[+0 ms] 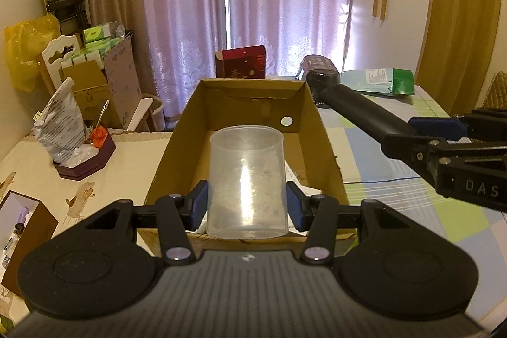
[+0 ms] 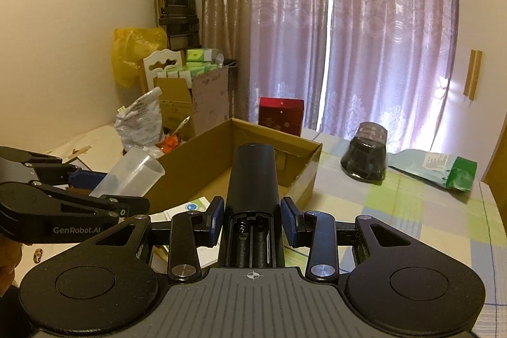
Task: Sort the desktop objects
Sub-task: 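Carry the clear cup and black remote with both tools over the cardboard box, then open the left tool to drop the clear cup while the right tool releases the remote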
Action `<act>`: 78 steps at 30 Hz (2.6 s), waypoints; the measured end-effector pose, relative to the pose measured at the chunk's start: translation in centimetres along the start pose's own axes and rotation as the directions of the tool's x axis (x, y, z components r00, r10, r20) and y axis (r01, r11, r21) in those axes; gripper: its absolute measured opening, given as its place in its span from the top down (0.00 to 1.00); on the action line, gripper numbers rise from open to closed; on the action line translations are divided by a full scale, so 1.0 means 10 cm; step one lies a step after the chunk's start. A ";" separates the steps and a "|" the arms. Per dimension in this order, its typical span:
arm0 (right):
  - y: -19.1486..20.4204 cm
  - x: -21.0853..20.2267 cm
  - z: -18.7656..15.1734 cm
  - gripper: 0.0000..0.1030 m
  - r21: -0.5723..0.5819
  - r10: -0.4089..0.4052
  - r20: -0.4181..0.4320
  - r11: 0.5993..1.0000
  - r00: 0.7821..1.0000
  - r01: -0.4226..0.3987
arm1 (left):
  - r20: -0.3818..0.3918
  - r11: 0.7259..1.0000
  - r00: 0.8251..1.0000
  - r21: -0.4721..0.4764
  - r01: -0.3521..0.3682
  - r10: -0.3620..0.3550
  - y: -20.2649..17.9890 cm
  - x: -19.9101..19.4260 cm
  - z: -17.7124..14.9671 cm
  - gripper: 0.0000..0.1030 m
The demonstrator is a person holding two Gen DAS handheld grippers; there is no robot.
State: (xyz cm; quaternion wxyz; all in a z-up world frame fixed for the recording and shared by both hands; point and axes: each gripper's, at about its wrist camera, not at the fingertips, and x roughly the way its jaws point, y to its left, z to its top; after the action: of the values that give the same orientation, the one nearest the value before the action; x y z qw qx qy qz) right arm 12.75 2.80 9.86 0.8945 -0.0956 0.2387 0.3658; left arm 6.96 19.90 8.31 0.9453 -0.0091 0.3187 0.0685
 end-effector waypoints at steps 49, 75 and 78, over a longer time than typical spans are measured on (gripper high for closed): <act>0.16 1.00 0.03 0.64 0.003 0.054 -0.121 0.999 0.991 -0.054 | -0.088 1.000 0.996 -0.017 -0.004 0.003 0.50 0.74 -0.06 0.44; 0.22 1.37 0.15 0.78 -0.013 0.067 -0.177 0.997 0.982 -0.070 | -0.071 1.000 0.997 -0.029 -0.011 0.009 0.54 0.72 -0.01 0.44; 0.18 1.36 0.13 0.78 0.001 0.062 -0.177 0.998 0.982 -0.063 | -0.069 1.000 0.998 -0.027 -0.010 0.008 0.53 0.72 -0.01 0.44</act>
State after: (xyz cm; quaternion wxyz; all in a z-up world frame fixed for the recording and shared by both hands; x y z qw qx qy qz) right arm 20.33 12.84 4.21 0.8577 -0.1222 0.3191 0.3842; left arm 11.84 25.99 4.04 0.9333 -0.0228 0.3501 0.0766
